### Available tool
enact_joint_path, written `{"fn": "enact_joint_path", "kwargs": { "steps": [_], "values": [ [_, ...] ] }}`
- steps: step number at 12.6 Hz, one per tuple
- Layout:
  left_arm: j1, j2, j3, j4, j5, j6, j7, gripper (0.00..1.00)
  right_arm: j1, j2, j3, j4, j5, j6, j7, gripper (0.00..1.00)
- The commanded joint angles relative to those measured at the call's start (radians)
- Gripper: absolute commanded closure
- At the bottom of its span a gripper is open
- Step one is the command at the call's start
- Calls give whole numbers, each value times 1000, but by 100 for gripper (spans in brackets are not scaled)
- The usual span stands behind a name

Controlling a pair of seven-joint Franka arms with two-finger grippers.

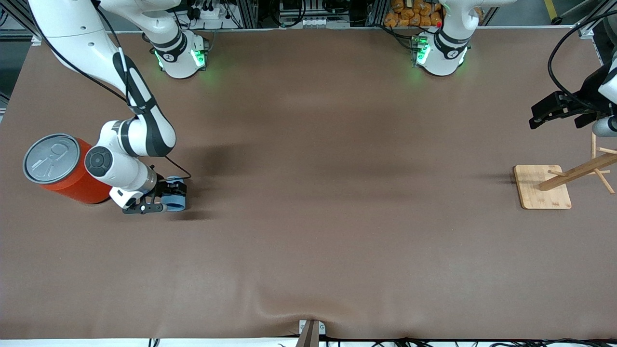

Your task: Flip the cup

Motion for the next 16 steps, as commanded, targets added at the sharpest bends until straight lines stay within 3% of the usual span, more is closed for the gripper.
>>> {"fn": "enact_joint_path", "kwargs": {
  "steps": [1, 3, 7, 10, 14, 16],
  "values": [
    [3, -12, -6, 0, -3, -11, 0, 0, 24, -6, 14, 105, 4, -93, -131, 90],
    [3, -15, -6, 0, -3, -12, 0, 0, 26, 2, 74, 232, 6, -188, -183, 90],
    [5, -16, -6, 3, -5, -12, 0, 0, 96, 31, 183, 385, -8, -199, -289, 91],
    [3, -16, -8, 3, -5, -14, -1, 0, 242, 88, 195, 478, -201, -202, -294, 92],
    [3, -16, -8, 0, -5, -14, -1, 0, 463, 215, 184, 627, -296, -239, -265, 92],
    [3, -15, -8, 0, -5, -14, 0, 0, 500, 249, 192, 638, -429, -248, -270, 90]
  ]
}}
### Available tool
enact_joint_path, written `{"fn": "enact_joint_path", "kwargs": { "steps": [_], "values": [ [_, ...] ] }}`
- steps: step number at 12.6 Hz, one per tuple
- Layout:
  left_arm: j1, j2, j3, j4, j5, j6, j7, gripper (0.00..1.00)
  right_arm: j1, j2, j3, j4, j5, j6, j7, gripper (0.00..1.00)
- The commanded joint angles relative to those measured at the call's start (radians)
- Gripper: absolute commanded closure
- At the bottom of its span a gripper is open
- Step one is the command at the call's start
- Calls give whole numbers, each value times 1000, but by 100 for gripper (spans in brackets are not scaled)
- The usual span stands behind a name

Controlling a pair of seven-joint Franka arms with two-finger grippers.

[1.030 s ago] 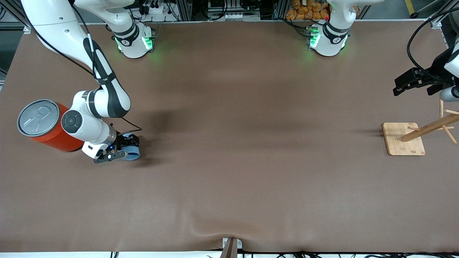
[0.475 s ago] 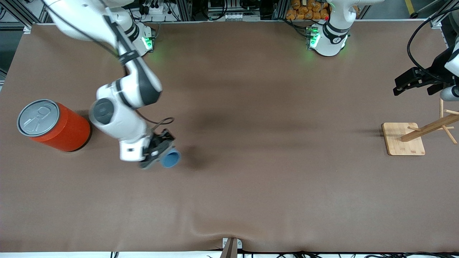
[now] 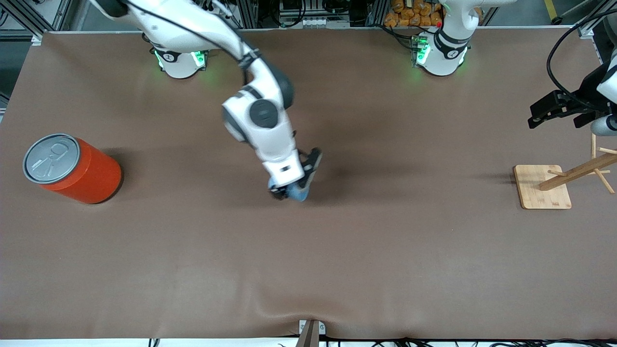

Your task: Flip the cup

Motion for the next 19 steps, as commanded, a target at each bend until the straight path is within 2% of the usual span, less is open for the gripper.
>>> {"fn": "enact_joint_path", "kwargs": {
  "steps": [1, 6, 13, 14, 15, 16, 19],
  "values": [
    [4, -13, -4, -2, -5, -13, 0, 0, 59, 72, -7, 65, -111, -19, -11, 89],
    [4, -9, -4, -5, -8, -13, 0, 0, 169, 181, -10, 100, -128, 1, 44, 88],
    [-5, 36, -10, -8, -19, -3, 0, 0, 183, 239, -11, 132, -131, 50, 63, 79],
    [-4, 51, -11, -8, -43, -1, 3, 0, 183, 239, -11, 132, -131, 47, 65, 72],
    [2, 68, -11, -8, -86, 6, 16, 0, 182, 238, -11, 132, -129, 45, 65, 41],
    [8, 85, -11, -10, -132, 13, 23, 0, 180, 235, -11, 137, -126, 42, 65, 0],
    [8, 178, -11, -12, -235, 51, 100, 0, 168, 204, -5, 149, -111, -8, 62, 0]
  ]
}}
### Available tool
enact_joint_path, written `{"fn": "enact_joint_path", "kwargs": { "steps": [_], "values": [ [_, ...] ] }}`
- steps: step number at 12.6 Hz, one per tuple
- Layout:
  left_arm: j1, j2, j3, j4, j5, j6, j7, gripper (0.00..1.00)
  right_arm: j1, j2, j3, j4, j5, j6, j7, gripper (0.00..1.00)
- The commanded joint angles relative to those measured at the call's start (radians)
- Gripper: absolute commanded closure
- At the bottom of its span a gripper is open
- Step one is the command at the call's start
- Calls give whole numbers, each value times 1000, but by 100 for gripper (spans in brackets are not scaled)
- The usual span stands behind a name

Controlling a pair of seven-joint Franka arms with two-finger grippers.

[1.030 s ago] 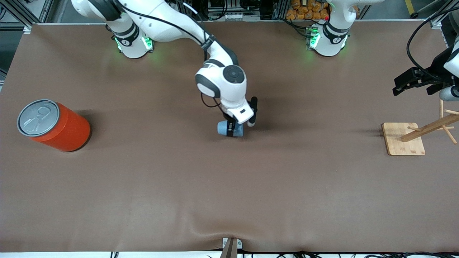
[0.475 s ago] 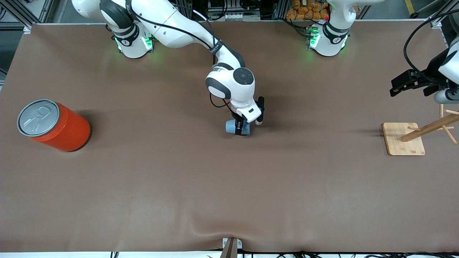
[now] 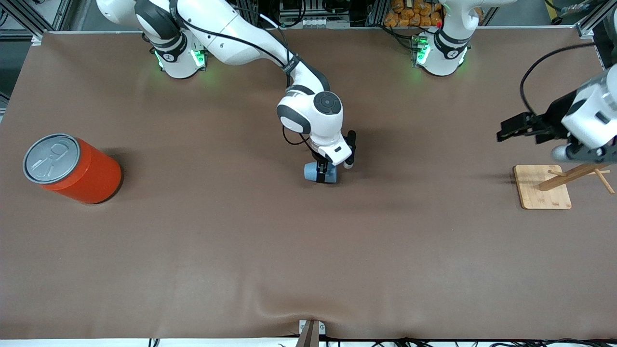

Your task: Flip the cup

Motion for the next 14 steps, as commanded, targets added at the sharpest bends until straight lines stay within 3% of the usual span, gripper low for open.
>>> {"fn": "enact_joint_path", "kwargs": {
  "steps": [1, 4, 7, 9, 11, 14],
  "values": [
    [7, 106, -4, 8, -97, 46, 100, 0, -5, -14, 10, 33, -6, -68, 13, 0],
    [1, 258, -4, 8, -185, 98, 250, 0, -20, -73, 54, 33, -2, -139, 8, 0],
    [-54, 395, -12, -5, -194, 166, 254, 0, -58, -181, 132, 31, 6, -298, 3, 0],
    [-103, 394, -15, -105, -196, 261, 254, 0, -118, -245, 178, 31, 32, -389, 3, 0],
    [-141, 375, -30, -212, -240, 394, 251, 0, -189, -294, 177, 31, 72, -440, 3, 0],
    [-146, 338, -102, -318, -338, 522, 231, 0, -377, -356, 182, 33, 121, -492, 2, 0]
  ]
}}
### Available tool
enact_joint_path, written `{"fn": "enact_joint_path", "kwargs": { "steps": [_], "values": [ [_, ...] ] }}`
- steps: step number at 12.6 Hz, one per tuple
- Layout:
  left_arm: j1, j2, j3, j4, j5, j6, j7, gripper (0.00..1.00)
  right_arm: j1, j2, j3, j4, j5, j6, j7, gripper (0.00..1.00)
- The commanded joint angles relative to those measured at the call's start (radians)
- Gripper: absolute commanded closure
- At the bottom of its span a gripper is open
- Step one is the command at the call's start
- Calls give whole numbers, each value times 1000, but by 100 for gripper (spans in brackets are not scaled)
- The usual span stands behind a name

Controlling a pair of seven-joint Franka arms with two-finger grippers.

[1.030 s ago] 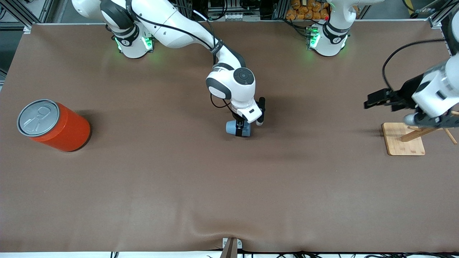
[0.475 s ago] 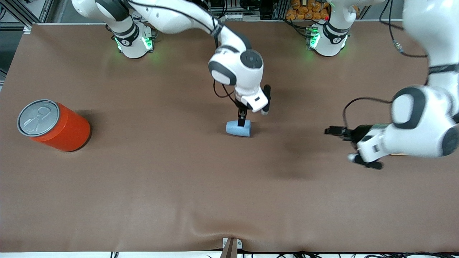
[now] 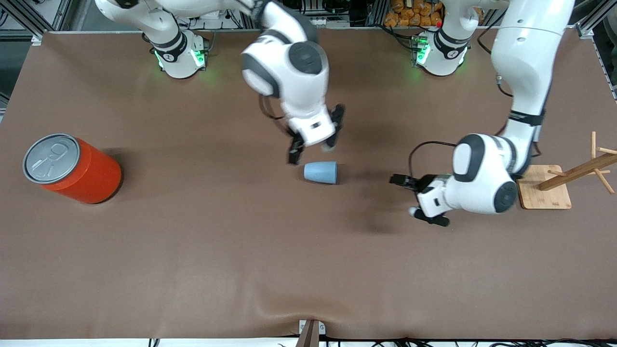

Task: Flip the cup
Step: 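Grasp the cup with the left gripper while the right gripper withdraws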

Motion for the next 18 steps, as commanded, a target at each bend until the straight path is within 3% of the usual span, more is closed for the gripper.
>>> {"fn": "enact_joint_path", "kwargs": {
  "steps": [1, 5, 10, 12, 16, 18],
  "values": [
    [0, -87, -70, -127, -64, 99, -48, 0, -187, -72, 31, -28, 63, -39, -1, 0],
    [-101, -53, -109, -138, -69, 151, -219, 0, -432, -92, 28, 22, 133, -44, -1, 0],
    [-180, -16, -110, -135, -72, 220, -328, 0, -615, -153, 16, 27, 150, -76, 11, 0],
    [-200, 11, -112, -133, -78, 275, -335, 0, -615, -231, -47, 18, 150, -76, 46, 0],
    [-278, 71, -110, -89, -172, 363, -386, 0, -614, -319, -177, -20, 181, -173, 539, 0],
    [-278, 76, -110, -81, -170, 386, -389, 0, -611, -371, -305, -60, 332, -216, 554, 0]
  ]
}}
